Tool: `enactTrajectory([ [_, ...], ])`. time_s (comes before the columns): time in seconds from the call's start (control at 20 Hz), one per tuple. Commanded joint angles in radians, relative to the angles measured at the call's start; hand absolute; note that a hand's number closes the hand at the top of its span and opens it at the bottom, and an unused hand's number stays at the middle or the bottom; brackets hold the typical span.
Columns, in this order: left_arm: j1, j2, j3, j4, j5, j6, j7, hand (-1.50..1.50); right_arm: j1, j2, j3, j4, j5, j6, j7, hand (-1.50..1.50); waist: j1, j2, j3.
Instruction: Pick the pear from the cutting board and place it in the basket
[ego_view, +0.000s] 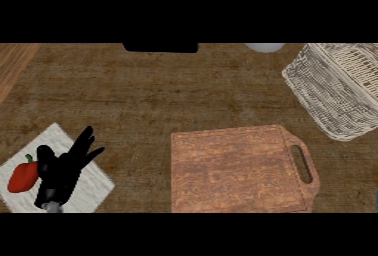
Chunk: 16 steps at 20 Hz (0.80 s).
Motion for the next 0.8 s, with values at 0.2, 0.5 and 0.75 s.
enactTrajectory([
  [0.2,0.037,0.015,0.01,0.093,0.003,-0.033,0.024,0.0,-0.046,-0.034,-0.025,0.187,0.064,-0.012,-0.217,-1.5,-0.005,0.008,-0.011],
  [0.5,0.051,-0.003,-0.004,0.081,-0.012,-0.022,0.014,0.0,-0.162,-0.08,-0.098,0.316,0.023,0.043,-0.183,-1.5,0.005,0.01,-0.012],
  [0.75,0.011,-0.018,-0.021,0.079,-0.025,-0.005,0.055,0.0,-0.171,-0.177,-0.155,0.405,-0.011,0.115,-0.173,-1.5,-0.01,0.013,-0.011],
])
